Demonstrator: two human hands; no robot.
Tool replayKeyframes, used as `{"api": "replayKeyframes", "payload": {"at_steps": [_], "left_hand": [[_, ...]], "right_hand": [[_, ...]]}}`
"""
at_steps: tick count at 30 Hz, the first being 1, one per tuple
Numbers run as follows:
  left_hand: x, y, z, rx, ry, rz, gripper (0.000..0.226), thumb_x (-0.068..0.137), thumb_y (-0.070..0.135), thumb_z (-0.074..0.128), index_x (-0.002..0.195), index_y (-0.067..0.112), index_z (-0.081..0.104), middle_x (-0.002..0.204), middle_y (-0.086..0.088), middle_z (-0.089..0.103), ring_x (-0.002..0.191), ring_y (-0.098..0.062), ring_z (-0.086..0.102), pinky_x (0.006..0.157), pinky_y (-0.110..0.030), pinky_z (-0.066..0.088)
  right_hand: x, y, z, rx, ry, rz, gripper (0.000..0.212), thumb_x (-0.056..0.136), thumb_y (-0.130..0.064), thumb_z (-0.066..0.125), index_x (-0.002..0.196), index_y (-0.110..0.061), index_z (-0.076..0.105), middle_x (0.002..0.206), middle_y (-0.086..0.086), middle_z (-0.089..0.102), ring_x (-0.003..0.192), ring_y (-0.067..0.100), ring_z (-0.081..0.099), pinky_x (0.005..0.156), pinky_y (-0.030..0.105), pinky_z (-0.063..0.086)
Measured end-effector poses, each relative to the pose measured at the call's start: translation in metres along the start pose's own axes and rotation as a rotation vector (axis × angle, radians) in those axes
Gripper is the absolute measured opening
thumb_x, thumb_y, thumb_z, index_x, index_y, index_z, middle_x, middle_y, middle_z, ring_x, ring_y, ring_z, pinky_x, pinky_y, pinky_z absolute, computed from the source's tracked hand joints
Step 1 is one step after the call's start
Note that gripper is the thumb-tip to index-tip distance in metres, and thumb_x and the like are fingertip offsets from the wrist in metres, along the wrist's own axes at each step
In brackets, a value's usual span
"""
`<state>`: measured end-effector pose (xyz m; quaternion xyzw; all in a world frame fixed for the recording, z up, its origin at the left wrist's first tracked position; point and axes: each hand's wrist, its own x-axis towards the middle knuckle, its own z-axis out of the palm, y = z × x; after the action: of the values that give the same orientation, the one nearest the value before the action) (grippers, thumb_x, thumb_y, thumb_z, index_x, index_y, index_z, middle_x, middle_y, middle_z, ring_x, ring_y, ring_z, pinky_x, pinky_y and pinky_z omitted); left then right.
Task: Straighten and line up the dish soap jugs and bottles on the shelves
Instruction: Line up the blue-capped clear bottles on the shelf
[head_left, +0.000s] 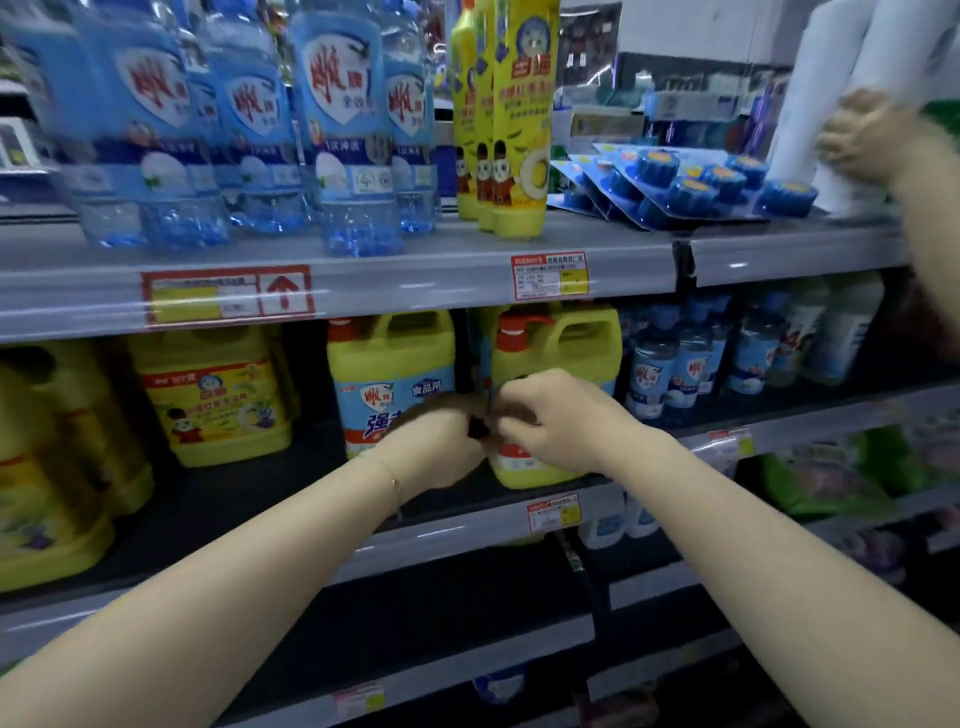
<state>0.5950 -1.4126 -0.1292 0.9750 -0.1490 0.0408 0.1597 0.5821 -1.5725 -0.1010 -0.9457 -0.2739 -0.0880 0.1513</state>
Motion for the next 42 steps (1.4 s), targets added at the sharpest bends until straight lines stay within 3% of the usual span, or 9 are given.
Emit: {"api": "replayKeyframes", "payload": {"at_steps": [5, 13, 18, 24, 27, 31, 36, 39, 42], "left_hand": [[-0.051, -0.003, -0.083, 0.078, 0.384, 0.179, 0.026, 0.089, 0.039, 0.058, 0.108, 0.022, 0.060, 0.102, 0.004, 0.061, 0.093, -0.017, 0.059, 0.078, -0.038, 0.052], [-0.056, -0.013, -0.177, -0.009, 0.762, 0.191, 0.040, 0.088, 0.027, 0.064, 0.121, 0.012, 0.048, 0.110, 0.001, 0.049, 0.095, -0.018, 0.052, 0.080, -0.027, 0.040], [-0.018, -0.018, -0.197, -0.286, 0.620, -0.037, 0.092, 0.075, 0.043, 0.078, 0.141, 0.009, 0.026, 0.140, -0.009, 0.043, 0.128, -0.023, 0.044, 0.098, -0.029, 0.037], [0.008, -0.024, -0.195, -0.514, 0.543, -0.078, 0.063, 0.068, 0.028, 0.086, 0.112, 0.014, 0.043, 0.101, 0.002, 0.062, 0.086, -0.011, 0.061, 0.061, -0.018, 0.045], [0.008, -0.028, -0.193, -0.539, 0.590, -0.061, 0.051, 0.071, 0.022, 0.084, 0.100, 0.019, 0.042, 0.088, 0.008, 0.060, 0.078, -0.008, 0.059, 0.060, -0.016, 0.044], [0.003, -0.042, -0.193, -0.440, 0.709, -0.143, 0.054, 0.070, 0.030, 0.080, 0.109, 0.017, 0.045, 0.101, 0.002, 0.063, 0.091, -0.018, 0.062, 0.078, -0.034, 0.053], [0.000, -0.063, -0.194, -0.133, 0.756, -0.310, 0.073, 0.080, 0.042, 0.073, 0.133, 0.004, 0.039, 0.127, -0.014, 0.042, 0.114, -0.033, 0.048, 0.092, -0.041, 0.043], [0.005, -0.066, -0.195, -0.098, 0.763, -0.340, 0.079, 0.081, 0.035, 0.075, 0.137, 0.004, 0.030, 0.126, -0.019, 0.048, 0.116, -0.038, 0.050, 0.092, -0.044, 0.044], [0.015, -0.065, -0.196, -0.081, 0.752, -0.354, 0.078, 0.083, 0.025, 0.074, 0.137, 0.004, 0.023, 0.117, -0.021, 0.055, 0.106, -0.040, 0.057, 0.086, -0.045, 0.050]], "right_hand": [[0.015, -0.036, -0.041, 0.120, 0.357, -0.269, 0.016, 0.089, -0.028, 0.060, 0.090, -0.014, 0.068, 0.079, -0.002, 0.065, 0.073, 0.015, 0.060, 0.065, 0.038, 0.051], [0.057, -0.065, -0.098, 0.219, 0.656, -0.254, 0.016, 0.087, -0.026, 0.061, 0.094, -0.012, 0.064, 0.080, 0.000, 0.062, 0.072, 0.017, 0.059, 0.067, 0.041, 0.052], [0.097, -0.086, -0.106, 0.415, 0.463, -0.010, 0.052, 0.087, -0.038, 0.064, 0.128, -0.014, 0.043, 0.116, 0.001, 0.052, 0.103, 0.016, 0.051, 0.088, 0.033, 0.044], [0.139, -0.101, -0.107, 0.881, 0.360, 0.111, 0.062, 0.070, -0.044, 0.062, 0.121, -0.012, 0.047, 0.112, 0.003, 0.060, 0.102, 0.021, 0.060, 0.089, 0.041, 0.049], [0.147, -0.107, -0.101, 0.776, 0.351, 0.076, 0.059, 0.074, -0.046, 0.072, 0.120, -0.017, 0.051, 0.113, 0.001, 0.062, 0.100, 0.018, 0.062, 0.089, 0.040, 0.053], [0.158, -0.121, -0.090, 0.662, 0.403, -0.038, 0.054, 0.077, -0.039, 0.075, 0.121, -0.016, 0.055, 0.111, -0.001, 0.062, 0.101, 0.016, 0.059, 0.088, 0.034, 0.051], [0.169, -0.135, -0.079, 0.521, 0.540, -0.093, 0.037, 0.087, -0.039, 0.063, 0.108, -0.015, 0.046, 0.085, -0.004, 0.051, 0.078, 0.017, 0.052, 0.063, 0.030, 0.041], [0.176, -0.128, -0.081, 0.413, 0.746, 0.019, 0.029, 0.089, -0.028, 0.057, 0.104, -0.015, 0.035, 0.099, 0.003, 0.047, 0.070, 0.017, 0.048, 0.060, 0.034, 0.041], [0.185, -0.121, -0.087, 0.399, 0.727, 0.162, 0.048, 0.085, -0.030, 0.064, 0.113, -0.012, 0.030, 0.119, 0.009, 0.041, 0.081, 0.024, 0.050, 0.061, 0.034, 0.041]]}}
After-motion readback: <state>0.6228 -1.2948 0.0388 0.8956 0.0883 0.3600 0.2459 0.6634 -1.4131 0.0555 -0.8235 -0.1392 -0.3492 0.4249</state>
